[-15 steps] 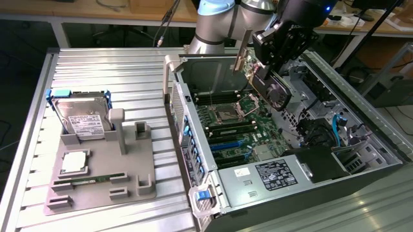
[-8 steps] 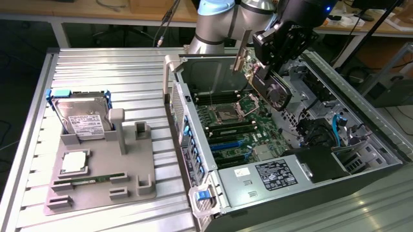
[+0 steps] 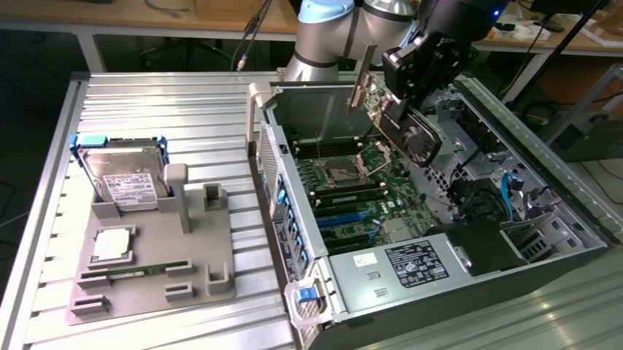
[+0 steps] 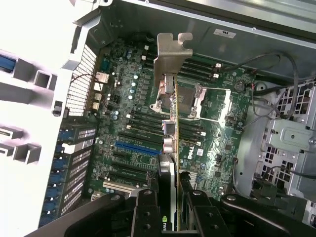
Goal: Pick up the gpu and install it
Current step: 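Insert the gpu into the slot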
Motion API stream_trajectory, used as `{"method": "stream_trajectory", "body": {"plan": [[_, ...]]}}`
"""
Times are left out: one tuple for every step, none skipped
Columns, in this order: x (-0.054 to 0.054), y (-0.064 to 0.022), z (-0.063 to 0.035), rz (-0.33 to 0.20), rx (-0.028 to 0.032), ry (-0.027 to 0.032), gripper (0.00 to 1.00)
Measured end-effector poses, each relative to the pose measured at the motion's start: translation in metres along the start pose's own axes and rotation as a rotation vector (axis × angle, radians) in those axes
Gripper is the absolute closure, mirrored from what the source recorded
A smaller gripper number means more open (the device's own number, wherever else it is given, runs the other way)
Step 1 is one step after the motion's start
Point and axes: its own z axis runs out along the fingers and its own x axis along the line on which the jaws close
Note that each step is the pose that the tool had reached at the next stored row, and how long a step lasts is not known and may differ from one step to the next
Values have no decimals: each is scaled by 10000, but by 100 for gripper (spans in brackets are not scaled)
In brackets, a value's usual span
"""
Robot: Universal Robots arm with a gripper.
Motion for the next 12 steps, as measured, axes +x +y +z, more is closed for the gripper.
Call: {"method": "stream_trajectory", "body": {"plan": [[0, 0, 0, -3, 0, 0, 73], [0, 0, 0, -185, -3, 10, 73], [0, 0, 0, -394, -6, 22, 73], [0, 0, 0, -632, -10, 37, 73], [0, 0, 0, -811, -13, 47, 73], [0, 0, 0, -1168, -18, 68, 73], [0, 0, 0, -1388, -22, 80, 73], [0, 0, 0, -1471, -23, 85, 73], [0, 0, 0, -1518, -24, 87, 73], [0, 0, 0, -1558, -25, 89, 73], [0, 0, 0, -1602, -26, 92, 73], [0, 0, 0, -1644, -26, 94, 73]]}}
